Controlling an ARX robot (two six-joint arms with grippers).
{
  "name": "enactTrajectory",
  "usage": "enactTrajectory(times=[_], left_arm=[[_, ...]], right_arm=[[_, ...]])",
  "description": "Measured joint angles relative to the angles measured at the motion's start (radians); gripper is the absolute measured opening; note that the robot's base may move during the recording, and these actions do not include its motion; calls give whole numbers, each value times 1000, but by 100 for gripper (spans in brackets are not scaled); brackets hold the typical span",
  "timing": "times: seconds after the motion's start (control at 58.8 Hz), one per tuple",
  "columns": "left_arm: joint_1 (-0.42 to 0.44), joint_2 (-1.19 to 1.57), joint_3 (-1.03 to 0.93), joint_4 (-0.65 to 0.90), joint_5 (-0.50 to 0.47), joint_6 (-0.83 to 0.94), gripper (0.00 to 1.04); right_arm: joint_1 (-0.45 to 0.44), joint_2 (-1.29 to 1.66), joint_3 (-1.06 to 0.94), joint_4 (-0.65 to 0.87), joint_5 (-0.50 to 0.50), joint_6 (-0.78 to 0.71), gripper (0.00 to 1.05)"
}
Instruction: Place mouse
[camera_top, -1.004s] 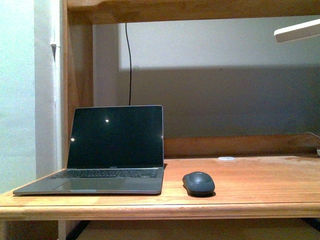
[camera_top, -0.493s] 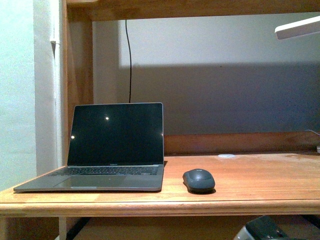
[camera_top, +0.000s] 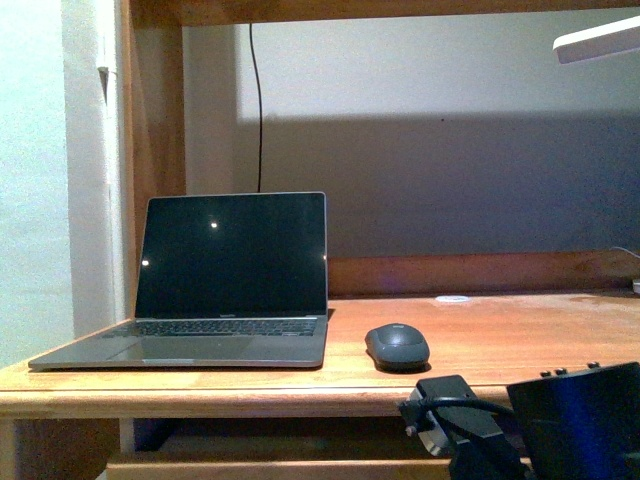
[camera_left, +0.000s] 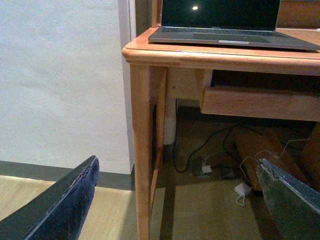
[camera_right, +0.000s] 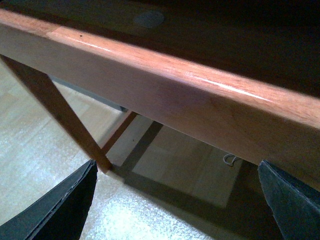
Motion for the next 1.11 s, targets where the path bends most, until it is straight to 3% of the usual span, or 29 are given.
enactTrajectory(times=[0.221,0.408,0.425,0.613,0.766,1.004,1.106], left_arm=[[0,0,0,0,0,0,97],[0,0,0,0,0,0,97],[0,0,0,0,0,0,97],[0,0,0,0,0,0,97],[0,0,0,0,0,0,97],[0,0,0,0,0,0,97],[0,0,0,0,0,0,97]], right_arm=[[6,24,29,0,25,59,97],[-9,-6,2,8,-21,48,97],[-64,-140,-97,17,-73,27,97],[-208,-434,-306,-10,-183,19,97],[-356,-710,-490,-80,-330,50,97],[-684,-1330,-740,-378,-638,179,97],[-772,-1534,-792,-492,-731,230,97]])
